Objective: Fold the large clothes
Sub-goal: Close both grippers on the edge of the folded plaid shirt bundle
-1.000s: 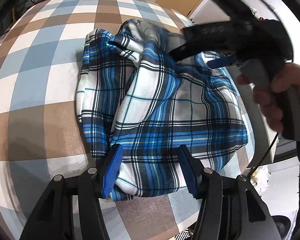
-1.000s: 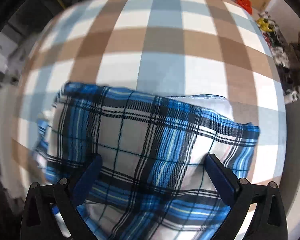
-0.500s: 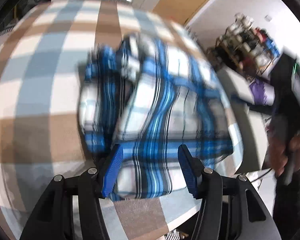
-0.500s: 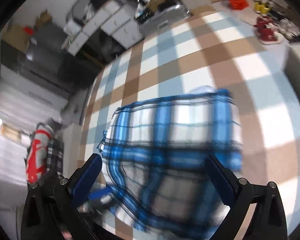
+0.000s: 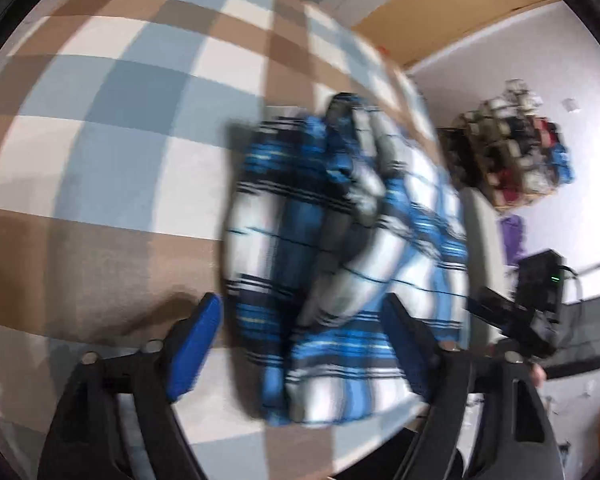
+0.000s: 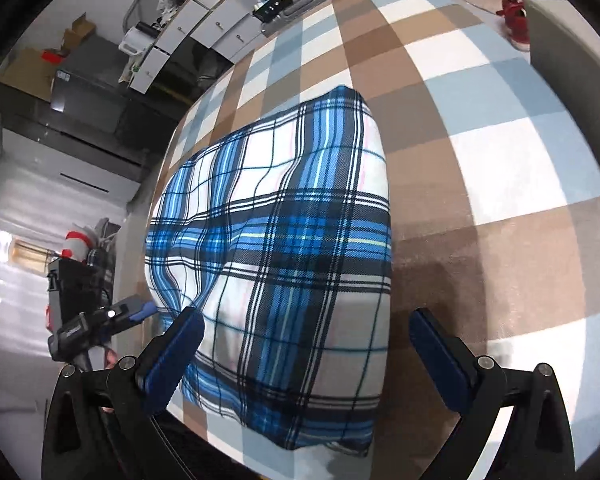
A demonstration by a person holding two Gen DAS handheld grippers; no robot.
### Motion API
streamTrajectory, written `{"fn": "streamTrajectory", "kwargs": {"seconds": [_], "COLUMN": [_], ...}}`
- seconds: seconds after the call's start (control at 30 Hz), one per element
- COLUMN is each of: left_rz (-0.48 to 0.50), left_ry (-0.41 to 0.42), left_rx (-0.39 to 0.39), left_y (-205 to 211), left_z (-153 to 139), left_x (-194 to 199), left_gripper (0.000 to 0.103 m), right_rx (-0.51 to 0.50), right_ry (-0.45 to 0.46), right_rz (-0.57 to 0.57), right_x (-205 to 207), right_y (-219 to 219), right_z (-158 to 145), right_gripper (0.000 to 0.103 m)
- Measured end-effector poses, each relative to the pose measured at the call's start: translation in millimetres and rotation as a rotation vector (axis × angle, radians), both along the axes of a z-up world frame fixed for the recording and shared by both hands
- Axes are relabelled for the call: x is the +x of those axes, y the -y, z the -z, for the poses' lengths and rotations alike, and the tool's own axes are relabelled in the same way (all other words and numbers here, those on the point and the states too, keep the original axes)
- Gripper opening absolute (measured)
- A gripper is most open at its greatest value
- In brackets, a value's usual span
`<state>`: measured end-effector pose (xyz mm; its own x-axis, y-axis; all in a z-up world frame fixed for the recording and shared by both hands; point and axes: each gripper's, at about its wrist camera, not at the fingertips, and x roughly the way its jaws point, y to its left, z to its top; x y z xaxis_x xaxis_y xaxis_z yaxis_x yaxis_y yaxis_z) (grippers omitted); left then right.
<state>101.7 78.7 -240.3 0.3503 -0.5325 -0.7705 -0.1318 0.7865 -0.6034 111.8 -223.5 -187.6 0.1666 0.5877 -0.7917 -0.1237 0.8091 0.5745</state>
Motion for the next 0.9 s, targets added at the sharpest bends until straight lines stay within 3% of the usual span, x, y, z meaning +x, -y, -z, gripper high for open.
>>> {"fn": "streamTrajectory", "kwargs": {"seconds": [0.1,0.23,0.47,0.67,0.73,0.8,0.83,0.87,0.9], "left_rz": [0.015,0.019,0.066,0.084,0.103,0.117,0.12,0.12,0.115], "left_ry": [-0.026,-0.014,0.02,0.017,0.006,-0.003,-0.006,-0.01,-0.018], "left_rx": [-0.022,-0.064,-0.097,-0.202,-0.234,-0.214,-0.204,-0.205,-0.223], "left_y": [-1,1,16,27,32,36,37,33,31], "left_z": [7,4,4,8,10,11,11,12,13], "left_x": [2,2,14,36,39,40,40,36,36], "left_gripper": [0.09,0.101,0.101,0.101,0.091,0.066,0.06,0.044,0.038], "right_rx": [-0.004,0.066,0.204,0.21,0.194,0.143,0.09,0.053,0.024], "right_ry": [-0.005,0.016,-0.01,-0.005,0.015,0.048,0.073,0.088,0.1], "right_rz": [-0.031,-0.039,-0.028,-0.046,-0.064,-0.091,-0.102,-0.105,-0.105], "right_x": [-1,-1,3,2,-2,-4,-7,-9,-11], "right_y": [-4,-2,3,-1,-3,-10,-15,-17,-18], "right_z": [10,11,19,19,18,14,11,9,8], "right_gripper": [0.103,0.103,0.103,0.103,0.103,0.1,0.093,0.087,0.085]}}
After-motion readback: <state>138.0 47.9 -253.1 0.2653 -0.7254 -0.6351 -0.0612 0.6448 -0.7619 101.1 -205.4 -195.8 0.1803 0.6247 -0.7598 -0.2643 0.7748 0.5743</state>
